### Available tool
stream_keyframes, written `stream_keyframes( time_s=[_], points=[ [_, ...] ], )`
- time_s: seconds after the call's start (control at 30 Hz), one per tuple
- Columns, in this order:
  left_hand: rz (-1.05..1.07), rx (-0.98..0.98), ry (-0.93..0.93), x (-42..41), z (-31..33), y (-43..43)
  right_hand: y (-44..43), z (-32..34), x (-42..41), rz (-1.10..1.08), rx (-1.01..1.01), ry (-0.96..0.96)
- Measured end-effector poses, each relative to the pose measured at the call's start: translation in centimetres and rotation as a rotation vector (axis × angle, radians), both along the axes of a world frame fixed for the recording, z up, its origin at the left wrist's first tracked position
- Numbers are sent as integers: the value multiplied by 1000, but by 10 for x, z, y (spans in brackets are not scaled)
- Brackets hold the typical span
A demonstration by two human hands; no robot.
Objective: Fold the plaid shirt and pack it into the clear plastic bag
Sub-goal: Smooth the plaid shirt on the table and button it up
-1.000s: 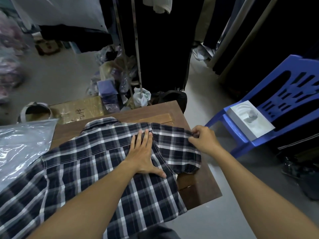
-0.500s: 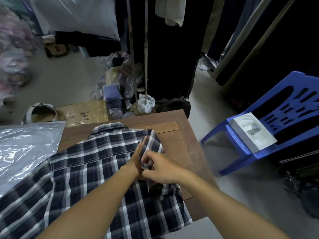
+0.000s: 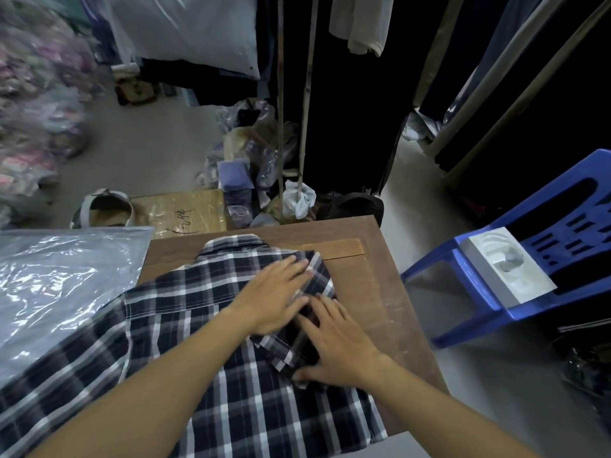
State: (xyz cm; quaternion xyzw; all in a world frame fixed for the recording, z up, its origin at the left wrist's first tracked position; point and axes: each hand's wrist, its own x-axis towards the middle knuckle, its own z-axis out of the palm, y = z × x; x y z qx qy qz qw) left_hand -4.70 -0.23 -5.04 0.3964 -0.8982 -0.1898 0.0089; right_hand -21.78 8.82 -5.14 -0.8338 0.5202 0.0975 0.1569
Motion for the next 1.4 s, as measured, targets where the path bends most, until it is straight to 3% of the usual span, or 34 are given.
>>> stream_keyframes(
  time_s=[0.13, 0.4, 0.5, 0.6, 0.7, 0.83, 1.0, 1.07, 1.27, 1.4],
  points=[
    [-51, -45, -250, -7, -24, 3, 17, -24, -15, 115, -54, 43],
    [-51, 21, -257, -1, -34, -1, 14, -23, -22, 132, 9, -3],
    [68, 68, -62, 15, -18, -9, -3, -5, -17, 33, 0, -111],
    [348, -29, 27, 56, -8, -18, -31, 1, -15, -139, -105, -252],
    [645, -115, -54, 113, -3, -24, -63, -9, -13, -455, -190, -374],
    [887, 13, -231, 174, -1, -23, -93, -5, -5, -826, 76, -550],
    [900, 151, -251, 193, -3, -20, -109, -1, -4, -909, 182, -534],
    [964, 171, -142, 192, 0, -26, -117, 2, -8, -960, 175, -513],
    [1003, 67, 141, 167, 16, -67, -152, 21, -27, -1088, 81, -641],
    [989, 81, 120, 158, 10, -75, -161, 14, -31, -1042, 82, -545]
  ],
)
